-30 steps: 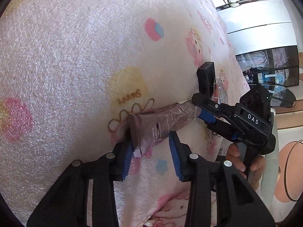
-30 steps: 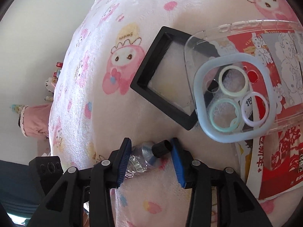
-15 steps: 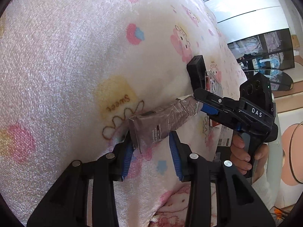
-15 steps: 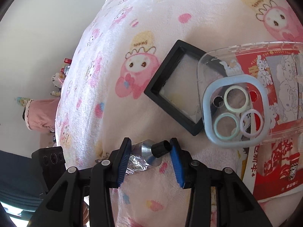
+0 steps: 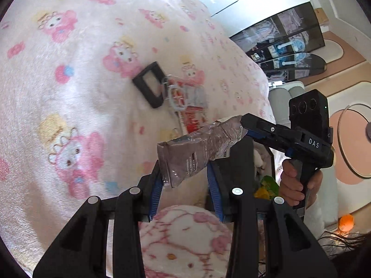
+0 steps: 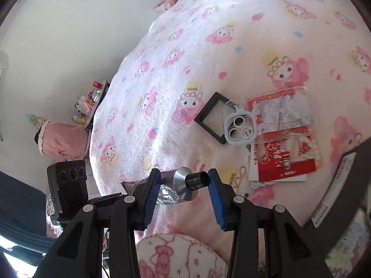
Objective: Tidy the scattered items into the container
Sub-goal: 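Carry the brown tube over the black shoebox with both grippers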
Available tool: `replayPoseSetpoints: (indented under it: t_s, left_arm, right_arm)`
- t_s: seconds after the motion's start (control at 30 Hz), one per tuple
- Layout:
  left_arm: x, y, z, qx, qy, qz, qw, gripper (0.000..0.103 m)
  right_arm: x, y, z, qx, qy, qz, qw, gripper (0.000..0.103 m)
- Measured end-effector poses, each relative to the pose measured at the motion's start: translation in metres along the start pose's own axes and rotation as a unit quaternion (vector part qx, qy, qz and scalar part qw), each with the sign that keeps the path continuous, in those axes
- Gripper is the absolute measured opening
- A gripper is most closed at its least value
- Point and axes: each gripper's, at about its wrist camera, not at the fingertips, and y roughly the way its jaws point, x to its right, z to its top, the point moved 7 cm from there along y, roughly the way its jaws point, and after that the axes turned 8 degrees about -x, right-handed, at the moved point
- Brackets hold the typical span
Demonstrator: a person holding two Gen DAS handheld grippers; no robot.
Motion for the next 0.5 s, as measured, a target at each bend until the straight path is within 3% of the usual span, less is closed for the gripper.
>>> replayPoseSetpoints:
  t_s: [0.2, 0.37, 0.5]
  left_arm:
    - [0.087, 0.017, -0.001, -0.014, 0.065, -0.047, 0.9967, 0.037]
    - [0.126, 0.063, -0.014, -0.055, 0.074, -0.06, 0.9939, 0.037]
    - [0.149, 0.089, -0.026, -0.076, 0.095, -0.052, 0.9912, 0.037]
  right_arm:
    - [0.017, -0.115, -0.054, 0.048, -0.003, -0.025, 0.999, 0.037]
    - [0.061, -0.157, -0.095, 0.095, 0.047, -0.025, 0.994, 0.037]
    - [0.093, -0.18, -0.124, 0.108, 0.075, -0.022, 0.991, 0.037]
